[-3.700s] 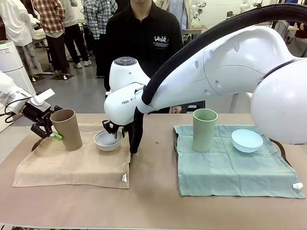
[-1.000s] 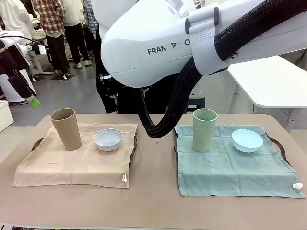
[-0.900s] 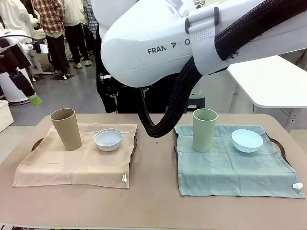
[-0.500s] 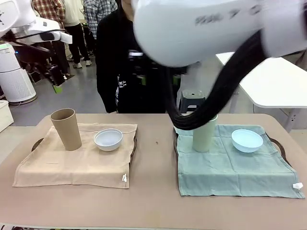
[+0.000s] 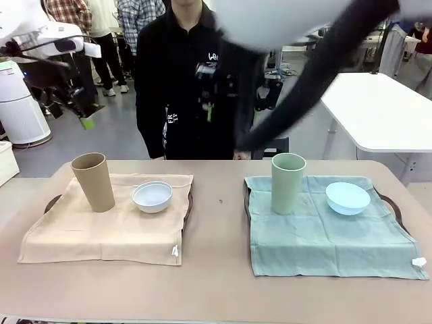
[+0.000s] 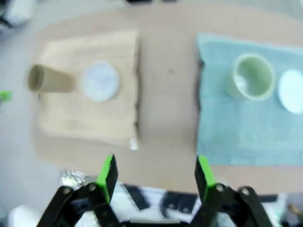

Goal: Set up a tray with a mat and arrange the tableware.
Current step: Place the Picnic Bowl and Reusable plastic cup back onto the Handle tray in front of the human's position.

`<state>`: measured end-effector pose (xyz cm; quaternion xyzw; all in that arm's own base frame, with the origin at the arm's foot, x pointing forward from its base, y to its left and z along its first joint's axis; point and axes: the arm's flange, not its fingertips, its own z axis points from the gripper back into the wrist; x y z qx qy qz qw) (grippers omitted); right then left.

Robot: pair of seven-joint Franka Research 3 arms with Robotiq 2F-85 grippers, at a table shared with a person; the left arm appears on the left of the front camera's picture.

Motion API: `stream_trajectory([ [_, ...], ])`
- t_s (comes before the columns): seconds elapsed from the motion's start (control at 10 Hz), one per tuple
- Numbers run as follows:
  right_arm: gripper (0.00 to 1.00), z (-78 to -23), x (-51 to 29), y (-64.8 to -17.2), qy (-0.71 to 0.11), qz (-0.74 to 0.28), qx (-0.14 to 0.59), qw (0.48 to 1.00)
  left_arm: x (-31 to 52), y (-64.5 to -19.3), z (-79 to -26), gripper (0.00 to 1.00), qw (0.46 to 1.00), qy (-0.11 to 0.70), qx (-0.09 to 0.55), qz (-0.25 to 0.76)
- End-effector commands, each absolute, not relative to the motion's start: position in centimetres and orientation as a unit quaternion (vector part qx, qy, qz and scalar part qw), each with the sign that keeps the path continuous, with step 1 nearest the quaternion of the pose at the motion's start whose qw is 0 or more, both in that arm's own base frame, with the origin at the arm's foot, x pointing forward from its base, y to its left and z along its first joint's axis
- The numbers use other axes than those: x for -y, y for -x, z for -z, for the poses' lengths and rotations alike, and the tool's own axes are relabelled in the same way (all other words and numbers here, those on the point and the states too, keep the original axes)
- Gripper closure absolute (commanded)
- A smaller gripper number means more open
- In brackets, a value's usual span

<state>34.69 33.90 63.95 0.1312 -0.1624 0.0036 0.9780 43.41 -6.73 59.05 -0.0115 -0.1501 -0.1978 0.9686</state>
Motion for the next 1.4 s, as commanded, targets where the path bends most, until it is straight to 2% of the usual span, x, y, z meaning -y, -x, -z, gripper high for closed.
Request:
stream_trajectory([
  [0.0, 0.15, -64.4, -21.4, -34.0, -0.271, 0.064, 0.147, 0.949, 2.5, -43.2, -60.8, 0.00, 0.951, 0.205, 0.182, 0.146],
  [0.1, 0.15, -63.7, -17.3, -32.9, -0.272, 0.107, 0.161, 0.943, 0.5, -42.6, -61.6, 0.00, 0.937, 0.267, 0.196, 0.112],
  [0.2, 0.15, -63.4, -14.4, -31.7, -0.241, 0.183, 0.187, 0.934, -0.8, -42.3, -61.6, 0.00, 0.929, 0.311, 0.189, 0.070],
  [0.3, 0.15, -66.4, -21.9, -36.0, -0.262, 0.065, 0.158, 0.950, 2.2, -43.3, -60.8, 0.00, 0.958, 0.171, 0.182, 0.144],
  [0.5, 0.15, -66.4, -21.9, -36.0, -0.262, 0.065, 0.158, 0.950, 2.2, -43.3, -60.8, 0.00, 0.958, 0.171, 0.182, 0.144],
  [0.6, 0.15, -65.9, -17.4, -33.8, -0.265, 0.103, 0.171, 0.943, 0.4, -42.8, -61.3, 0.00, 0.948, 0.229, 0.186, 0.119],
  [0.7, 0.15, -66.0, -14.4, -34.7, -0.365, 0.111, 0.125, 0.916, -0.8, -43.5, -61.6, 0.00, 0.937, 0.296, 0.168, 0.085],
  [0.9, 0.15, -64.3, -3.0, -34.4, -0.528, 0.218, 0.113, 0.813, -6.1, -42.5, -60.9, 0.00, 0.896, 0.416, 0.153, 0.031],
  [1.1, 0.15, -61.7, 2.6, -33.7, -0.604, 0.253, 0.124, 0.745, -10.1, -43.0, -58.3, 0.00, 0.874, 0.476, 0.103, -0.007],
  [1.2, 0.15, -60.4, 3.7, -34.2, -0.618, 0.262, 0.113, 0.733, -11.7, -44.2, -56.7, 0.00, 0.868, 0.488, 0.073, -0.048],
  [1.3, 0.15, -59.4, 4.0, -34.7, -0.637, 0.249, 0.100, 0.723, -13.4, -44.5, -55.7, 0.00, 0.839, 0.536, 0.069, -0.063],
])
